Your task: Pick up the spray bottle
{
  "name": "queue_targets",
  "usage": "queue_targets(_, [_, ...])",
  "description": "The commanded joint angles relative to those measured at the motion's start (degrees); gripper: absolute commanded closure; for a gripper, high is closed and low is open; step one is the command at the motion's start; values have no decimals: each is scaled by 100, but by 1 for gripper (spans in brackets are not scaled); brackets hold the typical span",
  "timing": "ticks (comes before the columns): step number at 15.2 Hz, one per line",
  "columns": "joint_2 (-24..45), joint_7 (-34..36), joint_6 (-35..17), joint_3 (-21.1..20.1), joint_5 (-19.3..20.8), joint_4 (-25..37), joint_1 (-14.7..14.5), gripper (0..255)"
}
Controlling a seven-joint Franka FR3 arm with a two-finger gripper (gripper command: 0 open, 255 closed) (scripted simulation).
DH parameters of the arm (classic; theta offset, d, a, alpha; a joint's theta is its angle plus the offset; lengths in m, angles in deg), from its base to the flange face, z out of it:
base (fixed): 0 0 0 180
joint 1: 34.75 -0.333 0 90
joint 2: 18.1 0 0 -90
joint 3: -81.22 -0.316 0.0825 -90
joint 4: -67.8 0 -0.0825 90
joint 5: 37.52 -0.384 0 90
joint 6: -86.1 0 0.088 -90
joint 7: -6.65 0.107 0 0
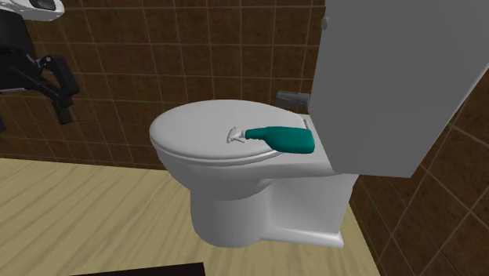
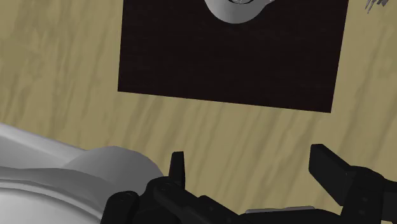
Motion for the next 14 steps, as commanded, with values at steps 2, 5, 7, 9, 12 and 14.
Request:
queue_targets(2, [-89, -272, -71, 144, 143, -101, 7, 0])
queue_targets(5, [-287, -1084, -318, 603, 584, -346, 33, 0])
queue_targets(7, [-354, -1624, -513, 926, 878, -459, 57, 0])
queue_targets(9, [-367, -2158, -732, 1266, 1166, -530, 71, 0])
queue_targets(12, [-280, -2956, -1104, 1790, 1562, -555, 81, 0])
queue_targets(14, [-153, -3483, -1376, 2151, 1792, -515, 61, 0])
